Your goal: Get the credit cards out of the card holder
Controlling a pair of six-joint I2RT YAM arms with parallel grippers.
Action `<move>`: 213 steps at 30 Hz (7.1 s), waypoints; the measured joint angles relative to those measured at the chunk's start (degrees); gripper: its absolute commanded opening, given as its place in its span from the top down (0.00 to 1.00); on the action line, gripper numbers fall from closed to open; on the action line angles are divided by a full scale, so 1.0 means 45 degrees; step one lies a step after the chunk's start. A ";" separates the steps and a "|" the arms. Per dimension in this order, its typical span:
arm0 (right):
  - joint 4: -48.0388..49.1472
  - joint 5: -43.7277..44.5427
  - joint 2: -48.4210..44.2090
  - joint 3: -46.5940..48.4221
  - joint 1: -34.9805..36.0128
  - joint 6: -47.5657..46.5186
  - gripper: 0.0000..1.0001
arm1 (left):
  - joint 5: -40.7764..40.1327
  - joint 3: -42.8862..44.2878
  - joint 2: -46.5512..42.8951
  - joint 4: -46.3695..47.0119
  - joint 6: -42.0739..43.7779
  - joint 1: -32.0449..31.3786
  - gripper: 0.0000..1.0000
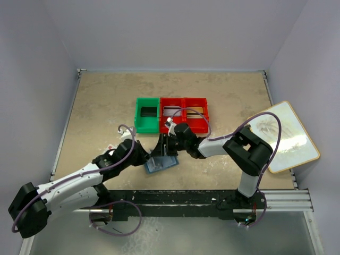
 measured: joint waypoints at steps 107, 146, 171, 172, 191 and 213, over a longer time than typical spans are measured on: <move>-0.3259 0.2268 -0.3002 -0.0767 0.0204 -0.1899 0.60 | -0.2336 -0.0835 0.2958 0.2395 -0.0835 -0.1593 0.90; 0.1078 0.0767 -0.1496 -0.2939 0.0321 0.0981 0.94 | -0.2220 -0.1064 0.2948 0.2783 -0.0937 -0.1593 0.91; 0.0733 0.1088 -0.2691 -0.3963 0.0010 0.1287 0.91 | -0.2011 -0.1054 0.2953 0.2890 -0.0894 -0.1598 0.82; 0.0729 0.1093 -0.2691 -0.3963 0.0010 0.1287 0.91 | -0.2006 -0.1044 0.2783 0.2681 -0.0869 -0.1598 0.81; 0.0539 0.1404 -0.2686 -0.3823 -0.0015 0.1268 0.78 | -0.1311 0.0053 0.4575 0.3104 -0.0423 -0.2035 0.93; 0.0083 0.0733 -0.1753 -0.2263 -0.0427 -0.0165 1.00 | -0.1729 -0.0204 0.4265 0.3060 -0.0597 -0.2118 0.95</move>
